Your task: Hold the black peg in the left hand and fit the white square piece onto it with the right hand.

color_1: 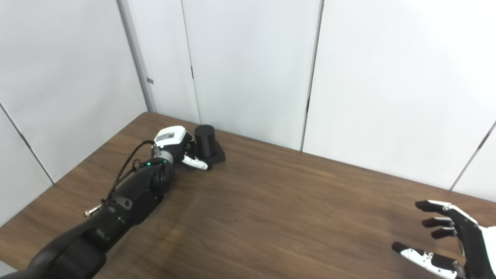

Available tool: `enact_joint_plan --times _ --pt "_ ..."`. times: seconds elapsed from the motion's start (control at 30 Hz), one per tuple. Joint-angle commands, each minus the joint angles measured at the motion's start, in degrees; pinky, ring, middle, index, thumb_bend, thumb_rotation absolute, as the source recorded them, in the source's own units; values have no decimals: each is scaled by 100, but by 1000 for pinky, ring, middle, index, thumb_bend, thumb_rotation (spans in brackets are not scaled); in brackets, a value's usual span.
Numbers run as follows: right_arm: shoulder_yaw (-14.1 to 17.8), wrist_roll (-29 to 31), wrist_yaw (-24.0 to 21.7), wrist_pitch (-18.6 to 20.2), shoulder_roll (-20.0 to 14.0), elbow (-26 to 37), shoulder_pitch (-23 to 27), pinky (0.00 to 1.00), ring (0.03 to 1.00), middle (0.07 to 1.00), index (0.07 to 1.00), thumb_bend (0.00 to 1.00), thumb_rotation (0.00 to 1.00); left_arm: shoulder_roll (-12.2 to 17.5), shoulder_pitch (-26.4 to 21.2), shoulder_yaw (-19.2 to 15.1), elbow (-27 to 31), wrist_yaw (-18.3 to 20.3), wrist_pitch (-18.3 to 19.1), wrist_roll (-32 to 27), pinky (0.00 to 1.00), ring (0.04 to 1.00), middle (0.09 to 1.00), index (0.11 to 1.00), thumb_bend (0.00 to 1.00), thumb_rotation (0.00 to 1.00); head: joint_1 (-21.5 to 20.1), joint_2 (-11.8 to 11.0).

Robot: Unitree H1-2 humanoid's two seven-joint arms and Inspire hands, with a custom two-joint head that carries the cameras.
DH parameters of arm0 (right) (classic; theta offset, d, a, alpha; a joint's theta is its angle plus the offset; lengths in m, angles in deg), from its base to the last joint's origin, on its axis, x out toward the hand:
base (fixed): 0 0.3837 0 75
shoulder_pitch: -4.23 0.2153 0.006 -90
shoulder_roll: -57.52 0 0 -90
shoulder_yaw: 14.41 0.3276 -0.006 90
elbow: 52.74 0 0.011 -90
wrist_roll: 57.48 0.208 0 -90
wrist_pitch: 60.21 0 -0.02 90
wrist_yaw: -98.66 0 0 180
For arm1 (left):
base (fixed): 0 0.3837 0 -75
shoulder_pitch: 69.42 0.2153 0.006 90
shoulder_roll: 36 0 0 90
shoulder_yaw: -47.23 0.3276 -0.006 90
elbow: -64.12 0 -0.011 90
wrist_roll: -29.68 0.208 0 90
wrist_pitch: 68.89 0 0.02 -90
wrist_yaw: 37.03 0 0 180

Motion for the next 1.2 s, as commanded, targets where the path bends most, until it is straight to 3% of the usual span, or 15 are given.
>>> enact_joint_plan --times 0.0,0.3,0.4,0.5,0.77,0.9,1.0,1.17 --pt "65 4 114 -162 -89 123 191 512 601 700 651 653 0 51 10 41 144 163 -193 -112 701 840 824 484 522 59 4 4" --pt "74 43 152 -258 -83 39 224 506 590 693 649 650 0 123 461 102 777 416 -1110 -520 767 879 849 483 523 56 -103 52" --pt "56 19 156 -272 -91 10 235 512 596 692 651 652 0 111 617 137 921 539 -1559 -695 722 861 855 485 523 57 -153 53" --pt "55 11 187 -322 -95 -56 249 515 597 691 648 657 0 24 776 211 1110 613 -1734 -731 700 853 850 488 523 62 -207 73" --pt "63 157 88 -139 -65 -100 278 552 645 728 686 637 0 -189 1048 538 1285 122 -2668 -428 694 836 837 491 523 66 -544 180" --pt "80 316 181 -466 -108 -322 285 545 639 722 682 633 0 -296 1089 830 1466 137 -2839 -264 703 842 844 491 523 66 -742 254" --pt "91 356 256 -681 -132 -498 299 542 632 723 675 629 0 -444 1078 1052 1441 143 -2952 -139 766 865 859 492 523 66 -842 290" --pt "73 348 299 -816 -144 -588 285 534 623 724 675 613 0 -788 1034 1432 1092 -34 -3299 42 709 877 861 492 523 68 -959 340"
